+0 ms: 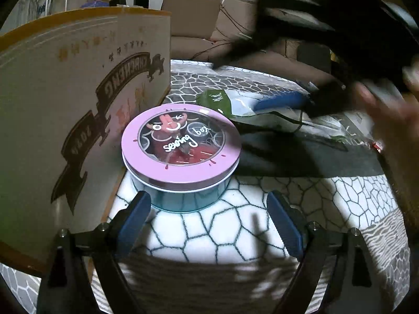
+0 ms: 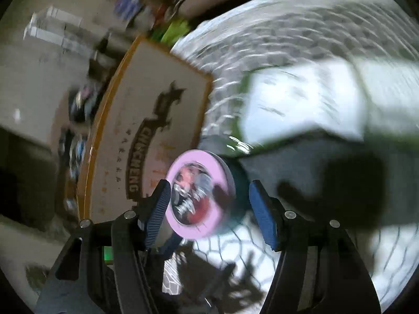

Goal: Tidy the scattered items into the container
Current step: 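Close both tools on opposite sides of the pink tin's rim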

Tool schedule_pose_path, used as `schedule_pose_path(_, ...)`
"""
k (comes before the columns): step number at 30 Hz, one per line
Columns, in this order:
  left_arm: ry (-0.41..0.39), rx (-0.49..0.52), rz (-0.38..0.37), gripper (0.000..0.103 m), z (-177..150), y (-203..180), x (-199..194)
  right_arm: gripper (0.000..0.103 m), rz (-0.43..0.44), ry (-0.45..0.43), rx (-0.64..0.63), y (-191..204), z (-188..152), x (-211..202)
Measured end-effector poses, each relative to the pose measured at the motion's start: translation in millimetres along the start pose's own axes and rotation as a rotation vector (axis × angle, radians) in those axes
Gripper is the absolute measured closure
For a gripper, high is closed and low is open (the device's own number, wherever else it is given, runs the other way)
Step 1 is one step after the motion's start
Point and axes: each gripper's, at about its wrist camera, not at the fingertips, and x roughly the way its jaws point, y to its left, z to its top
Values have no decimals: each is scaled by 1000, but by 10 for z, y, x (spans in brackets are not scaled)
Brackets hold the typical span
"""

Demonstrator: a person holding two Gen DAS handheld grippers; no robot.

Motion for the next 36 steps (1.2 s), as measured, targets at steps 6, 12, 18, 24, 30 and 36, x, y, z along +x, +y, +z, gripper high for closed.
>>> schedule_pose_path(6, 0, -6, -23, 12, 7, 13, -11, 42, -61, 140, -206, 429, 368, 479)
schedule_pose_path(12, 2, -3, -38, 12, 1, 34, -27, 42, -68, 225, -306, 489, 281, 716)
schedule_pose_path(18, 10, 19, -72, 12, -3, 62, -62, 41, -54, 251, -302, 427, 252, 618)
schedule_pose_path(24, 70, 88, -127, 12, -72, 85, -209, 41, -55, 249, -303, 360, -6, 237)
schedule_pose_path(30, 97, 250, -255, 12, -125, -91, -456, 42, 52, 175, -190, 84, -637, -472)
schedule_pose_path(36, 108, 359, -272, 11, -196, -8, -659, 42, -140, 52, -213, -129, -1404, -1112)
